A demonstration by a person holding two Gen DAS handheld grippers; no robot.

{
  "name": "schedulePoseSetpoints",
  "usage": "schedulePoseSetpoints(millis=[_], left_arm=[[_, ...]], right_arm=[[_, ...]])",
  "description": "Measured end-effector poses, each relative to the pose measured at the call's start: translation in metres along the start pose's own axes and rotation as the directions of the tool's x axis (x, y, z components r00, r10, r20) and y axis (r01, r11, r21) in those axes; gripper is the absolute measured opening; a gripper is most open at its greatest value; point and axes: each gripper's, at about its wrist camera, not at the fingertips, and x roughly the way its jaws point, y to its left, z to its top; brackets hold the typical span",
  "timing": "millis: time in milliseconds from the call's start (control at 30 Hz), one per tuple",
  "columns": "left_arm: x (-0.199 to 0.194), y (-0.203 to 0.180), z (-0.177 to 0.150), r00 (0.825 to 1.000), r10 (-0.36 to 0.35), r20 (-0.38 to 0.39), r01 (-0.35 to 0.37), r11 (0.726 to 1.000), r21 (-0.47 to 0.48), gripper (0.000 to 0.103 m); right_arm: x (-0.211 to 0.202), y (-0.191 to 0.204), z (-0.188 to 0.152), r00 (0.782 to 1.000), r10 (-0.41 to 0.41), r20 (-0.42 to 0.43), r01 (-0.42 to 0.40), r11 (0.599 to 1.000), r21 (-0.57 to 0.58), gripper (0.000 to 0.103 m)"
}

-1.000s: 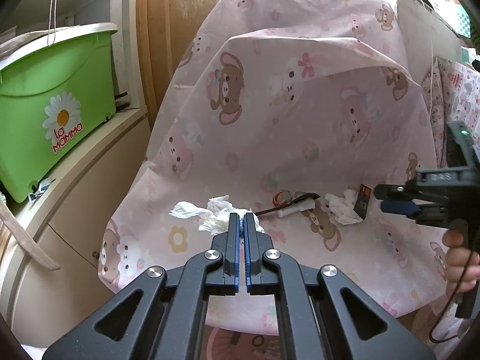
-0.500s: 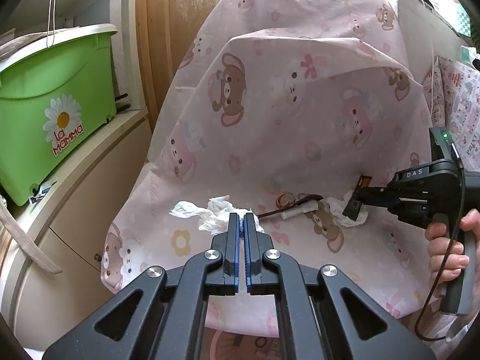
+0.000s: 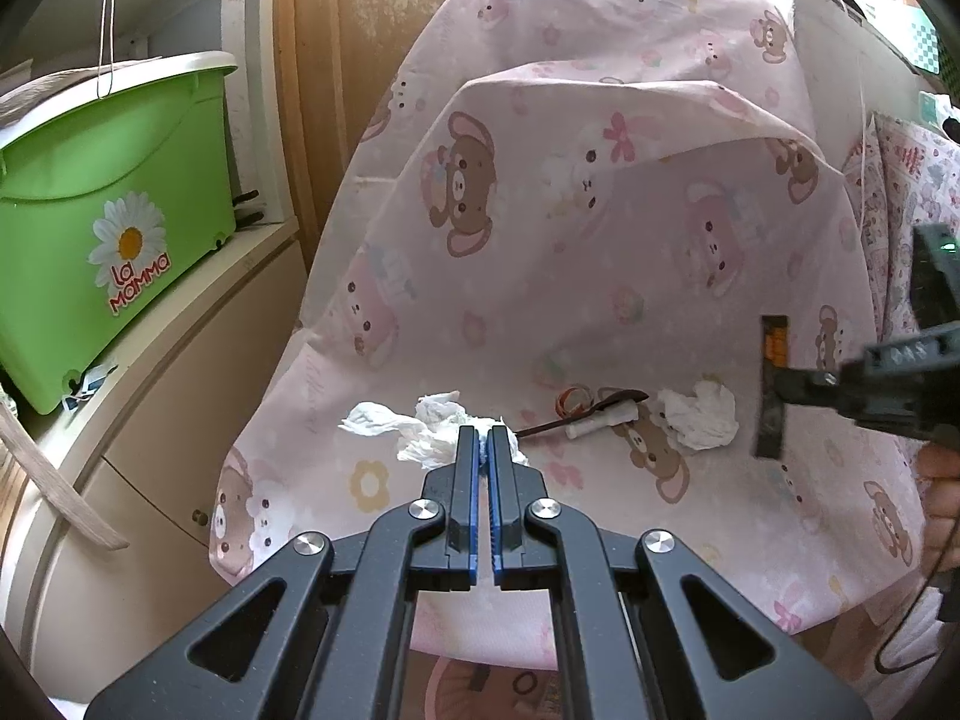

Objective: Collect trash

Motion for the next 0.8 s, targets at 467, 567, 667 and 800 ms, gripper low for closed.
schedulePoseSetpoints(millis=[467,567,667,800], left_arm=[[0.001,-0.004,-0.003,1.0,0.02,-0.008,-0.02,1.0,0.019,0.002],[0.001,-0.005,-0.003,1.0,0.019,-0.006,-0.019,1.0,0.022,0.003],[0.0,-0.006,-0.003,1.0,0.021,-0.004,-0.021,0.999,0.026,0.002],[-0.001,-0.004,-0.003,1.0,0.021,-0.001,-0.021,1.0,0.023,0.003]], right_arm=[[-0.003,0.031,-0.038,0.908,-0.418,-0.029,0.375,0.842,-0.389,0.003],[0.013,0.035,-0.041,0.884,-0.468,-0.008,0.421,0.801,-0.425,0.006],[0.032,0.041,-0.05,0.843,-0.537,0.026,0.481,0.733,-0.48,0.023],[0.044,0.055,-0.064,0.835,-0.542,0.096,0.502,0.675,-0.541,0.08]])
